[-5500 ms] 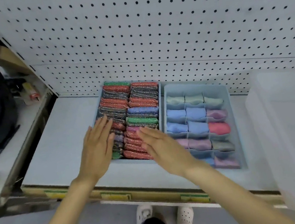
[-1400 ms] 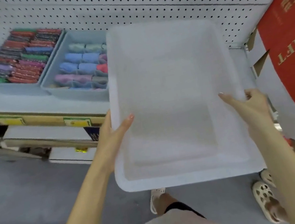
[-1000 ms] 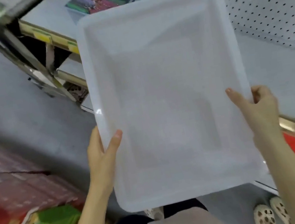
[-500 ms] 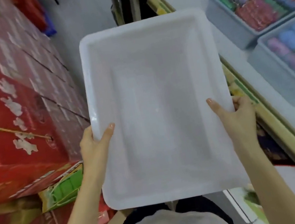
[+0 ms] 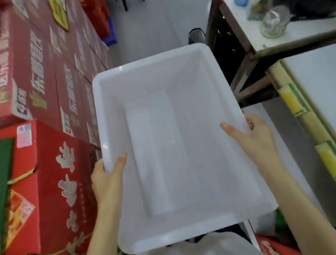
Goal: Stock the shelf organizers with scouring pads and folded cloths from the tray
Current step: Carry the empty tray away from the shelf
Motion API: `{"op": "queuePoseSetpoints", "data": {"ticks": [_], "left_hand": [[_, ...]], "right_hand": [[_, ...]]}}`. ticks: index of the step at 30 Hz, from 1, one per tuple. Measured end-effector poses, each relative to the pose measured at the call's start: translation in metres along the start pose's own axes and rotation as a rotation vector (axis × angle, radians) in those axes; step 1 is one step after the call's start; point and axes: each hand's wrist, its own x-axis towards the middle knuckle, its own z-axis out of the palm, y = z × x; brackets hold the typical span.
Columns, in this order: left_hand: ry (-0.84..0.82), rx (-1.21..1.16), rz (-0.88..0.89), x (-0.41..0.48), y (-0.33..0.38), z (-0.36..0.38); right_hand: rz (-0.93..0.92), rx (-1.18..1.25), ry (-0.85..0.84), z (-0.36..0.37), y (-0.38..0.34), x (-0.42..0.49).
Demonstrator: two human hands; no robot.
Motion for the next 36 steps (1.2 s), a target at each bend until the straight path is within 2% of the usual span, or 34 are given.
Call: {"op": "queuePoseSetpoints", "data": {"ticks": [8, 16, 26, 31, 36], "left_hand": [[-0.005, -0.042, 0.025, 0.16, 0.108, 0.031], [0.023, -0.021, 0.002, 0.325, 0.196, 0.108], [0.125, -0.044, -0.048, 0.53, 0.348, 0.183], [0.191, -0.097, -0.083, 0.636, 0.404, 0.216], [0.166, -0.174, -0.102, 0.765, 0.459, 0.247]], "right_hand": [[-0.005, -0.067, -0.058, 0.069, -0.122, 0.153], [0.025, -0.067, -0.108, 0.138, -0.203, 0.347], [-0.01, -0.116, -0.304, 0.217, -0.381, 0.583], [-0.059, -0.134, -0.368, 0.28, -0.453, 0.696], [-0.061, -0.163, -0.367, 0.349, -0.52, 0.808]]}}
